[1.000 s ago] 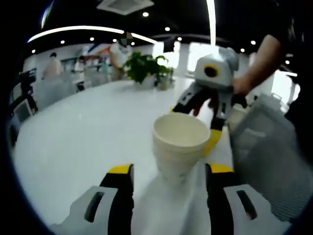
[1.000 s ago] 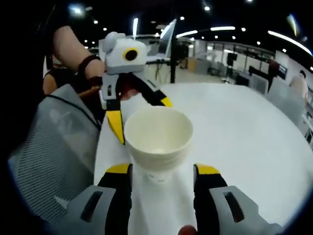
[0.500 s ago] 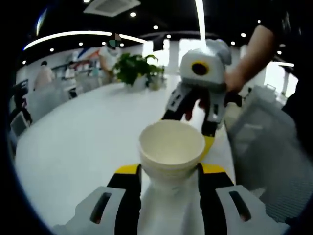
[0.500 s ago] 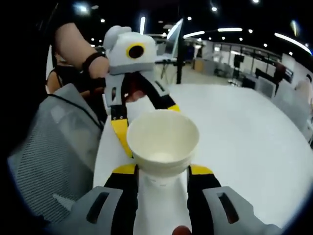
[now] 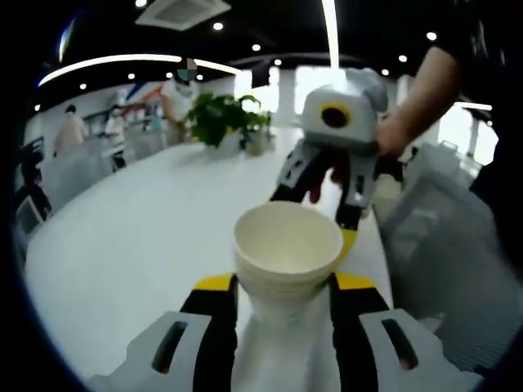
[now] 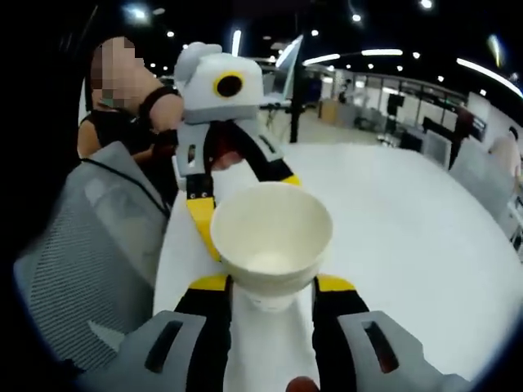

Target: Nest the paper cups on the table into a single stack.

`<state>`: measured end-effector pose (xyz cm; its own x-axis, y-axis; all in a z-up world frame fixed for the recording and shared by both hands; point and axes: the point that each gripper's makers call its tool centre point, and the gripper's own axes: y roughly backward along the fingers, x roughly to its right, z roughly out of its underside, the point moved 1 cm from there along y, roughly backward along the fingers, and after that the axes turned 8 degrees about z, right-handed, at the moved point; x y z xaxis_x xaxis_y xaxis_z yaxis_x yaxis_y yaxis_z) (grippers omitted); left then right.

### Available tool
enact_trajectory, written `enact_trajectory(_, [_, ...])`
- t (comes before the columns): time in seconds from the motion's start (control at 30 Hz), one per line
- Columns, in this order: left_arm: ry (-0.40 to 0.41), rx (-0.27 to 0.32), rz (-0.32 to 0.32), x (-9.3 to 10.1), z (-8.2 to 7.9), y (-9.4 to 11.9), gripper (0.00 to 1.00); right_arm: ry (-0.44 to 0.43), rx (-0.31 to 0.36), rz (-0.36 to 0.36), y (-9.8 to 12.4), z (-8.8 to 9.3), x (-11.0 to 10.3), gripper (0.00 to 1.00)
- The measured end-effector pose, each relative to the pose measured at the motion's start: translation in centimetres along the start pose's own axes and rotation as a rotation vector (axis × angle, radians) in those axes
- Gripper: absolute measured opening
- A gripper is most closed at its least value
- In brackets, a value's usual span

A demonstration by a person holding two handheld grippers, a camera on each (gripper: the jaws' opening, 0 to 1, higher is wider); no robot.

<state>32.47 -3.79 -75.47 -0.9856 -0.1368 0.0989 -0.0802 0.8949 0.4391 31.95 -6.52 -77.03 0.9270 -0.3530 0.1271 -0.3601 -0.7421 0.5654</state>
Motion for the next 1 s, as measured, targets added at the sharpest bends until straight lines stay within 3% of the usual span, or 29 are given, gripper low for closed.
enact_trajectory(0.53, [-0.081, 0.014, -0.001, -5.1, -5.4, -0.5, 0.42, 0.054, 0.016, 0.067, 1.7, -2.8, 6.7, 0.34])
enact_trajectory(1.0, [-0.108, -0.003, 0.005, -9.2, -6.7, -1.4, 0.41, 0.104, -0.014, 0.077, 1.1, -3.1, 11.4, 0.34])
